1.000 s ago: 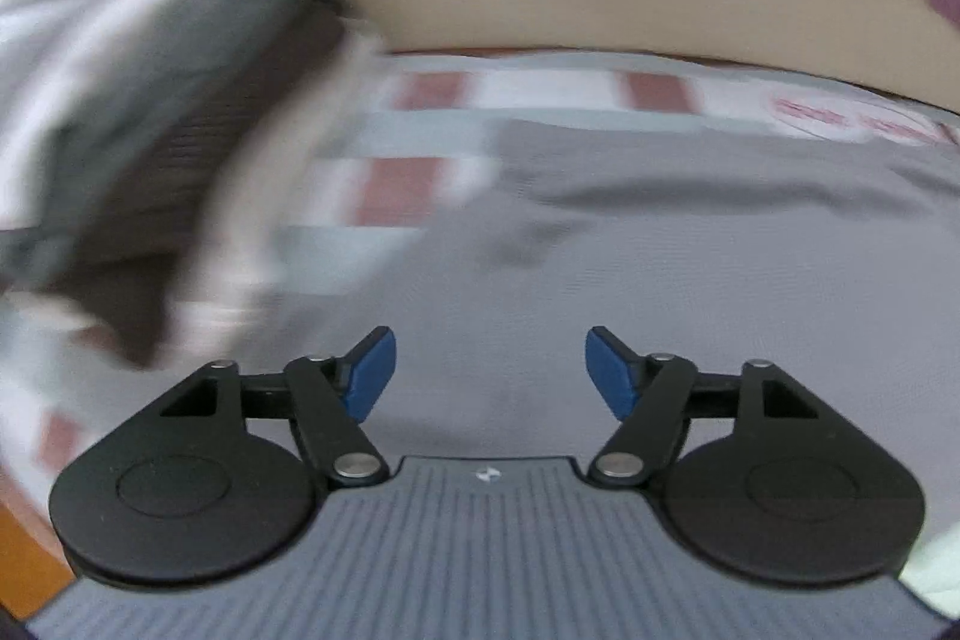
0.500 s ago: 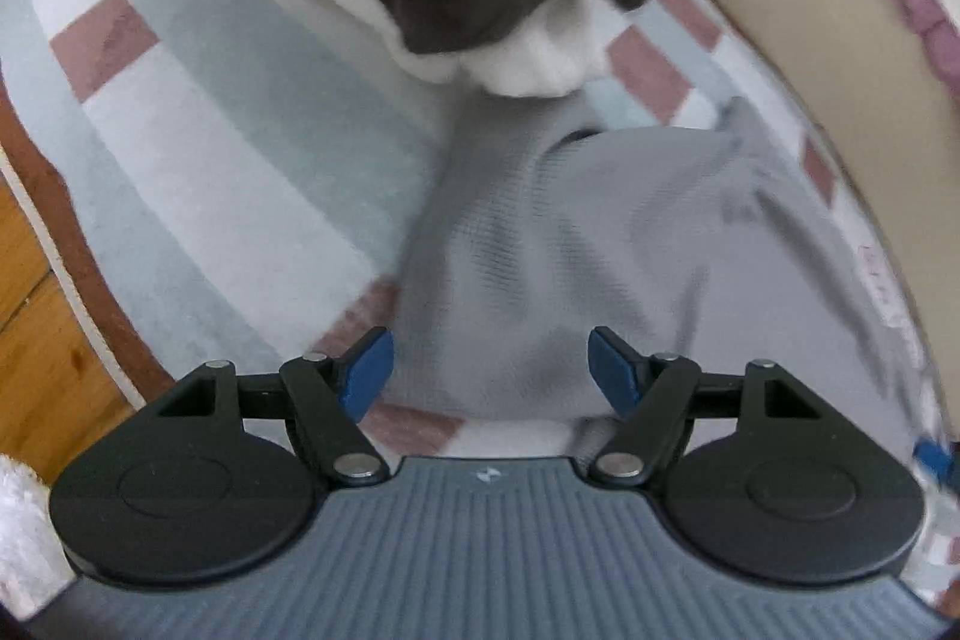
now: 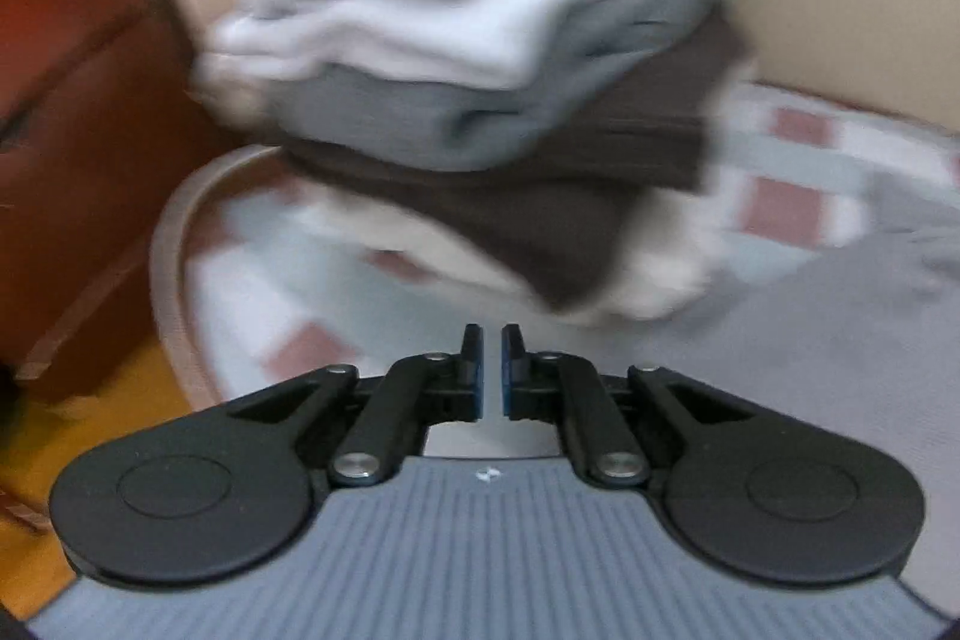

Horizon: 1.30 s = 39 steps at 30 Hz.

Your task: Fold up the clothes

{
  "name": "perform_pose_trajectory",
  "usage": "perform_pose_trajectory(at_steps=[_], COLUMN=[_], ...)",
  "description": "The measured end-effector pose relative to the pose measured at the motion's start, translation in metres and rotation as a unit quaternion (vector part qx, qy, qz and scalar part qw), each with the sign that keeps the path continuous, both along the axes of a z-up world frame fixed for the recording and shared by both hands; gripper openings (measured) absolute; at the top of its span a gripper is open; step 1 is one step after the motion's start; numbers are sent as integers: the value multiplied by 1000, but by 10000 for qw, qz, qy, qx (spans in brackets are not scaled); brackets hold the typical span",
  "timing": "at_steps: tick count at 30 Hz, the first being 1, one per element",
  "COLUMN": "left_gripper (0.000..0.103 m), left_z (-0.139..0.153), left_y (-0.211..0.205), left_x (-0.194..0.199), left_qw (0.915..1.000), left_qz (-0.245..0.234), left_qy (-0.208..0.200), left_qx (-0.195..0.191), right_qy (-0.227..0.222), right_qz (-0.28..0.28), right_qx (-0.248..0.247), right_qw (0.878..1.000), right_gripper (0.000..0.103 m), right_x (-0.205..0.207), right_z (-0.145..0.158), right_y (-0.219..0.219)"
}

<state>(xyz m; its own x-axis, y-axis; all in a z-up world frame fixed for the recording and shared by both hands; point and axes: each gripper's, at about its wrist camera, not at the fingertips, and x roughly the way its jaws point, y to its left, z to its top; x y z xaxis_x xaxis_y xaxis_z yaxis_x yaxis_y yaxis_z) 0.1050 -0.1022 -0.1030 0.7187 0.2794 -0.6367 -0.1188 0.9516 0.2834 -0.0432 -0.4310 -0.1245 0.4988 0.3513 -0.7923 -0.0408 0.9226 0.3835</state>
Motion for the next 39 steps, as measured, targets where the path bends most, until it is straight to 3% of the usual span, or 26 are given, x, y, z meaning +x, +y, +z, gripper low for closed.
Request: perform_pose_trajectory(at_steps=[2,3,4,6,8,10,12,15,20,22,24,26,29,31,35,39], left_gripper=[20,32,44,48,53,62,62,63,66,73,75,75,65,14,12,12], left_z=[3,5,6,2,-1,-14,-28,-42,-51,-52,-52,-51,-48,-43,-33,14], left_y=[11,17,20,10,-1,-20,-38,-46,-35,-32,-34,-36,-47,-55,-71,-109], left_x=[-8,-12,-19,-35,-51,-60,-65,-71,-75,-72,-68,-64,-64,-64,-65,-65], left_qw=[9964,9918,9831,9670,9450,9335,9237,9216,9075,9029,9055,9078,9257,9339,9478,9516], left_qz=[-89,-135,-289,-680,-1067,-1204,-1244,-875,-333,-158,-67,24,-105,-269,-596,-1396], left_qy=[273,410,572,892,1207,1618,1967,2255,2258,2241,2084,1926,1586,1414,1067,487], left_qx=[-803,-1206,-1715,-2289,-2846,-2965,-3042,-3035,-3527,-3664,-3696,-3726,-3433,-3273,-2946,-2695], right_qy=[-132,-181,-199,-191,-158,-106,-78,-78,-60,143,336,207,47,-7,-48,-283], right_qz=[117,246,397,637,612,512,430,289,-362,-423,-226,235,718,852,487,-202], right_qx=[-205,-383,-575,-919,-966,-863,-824,-922,-1216,-1229,-1334,-1818,-2280,-2403,-1891,-1090], right_qw=[9996,9988,9974,9935,9933,9949,9956,9953,9919,9914,9902,9828,9710,9670,9807,9934], right_gripper=[50,50,51,52,54,55,55,55,55,55,56,58,58,58,58,58], right_x=[-8,-11,-13,-17,-19,-21,-22,-23,-31,-33,-36,-42,-49,-50,-49,-49], right_z=[1,2,4,7,8,7,8,11,19,14,7,6,8,10,26,55], right_y=[2,8,13,20,19,13,10,7,-18,-24,-21,-4,17,21,-4,-50])
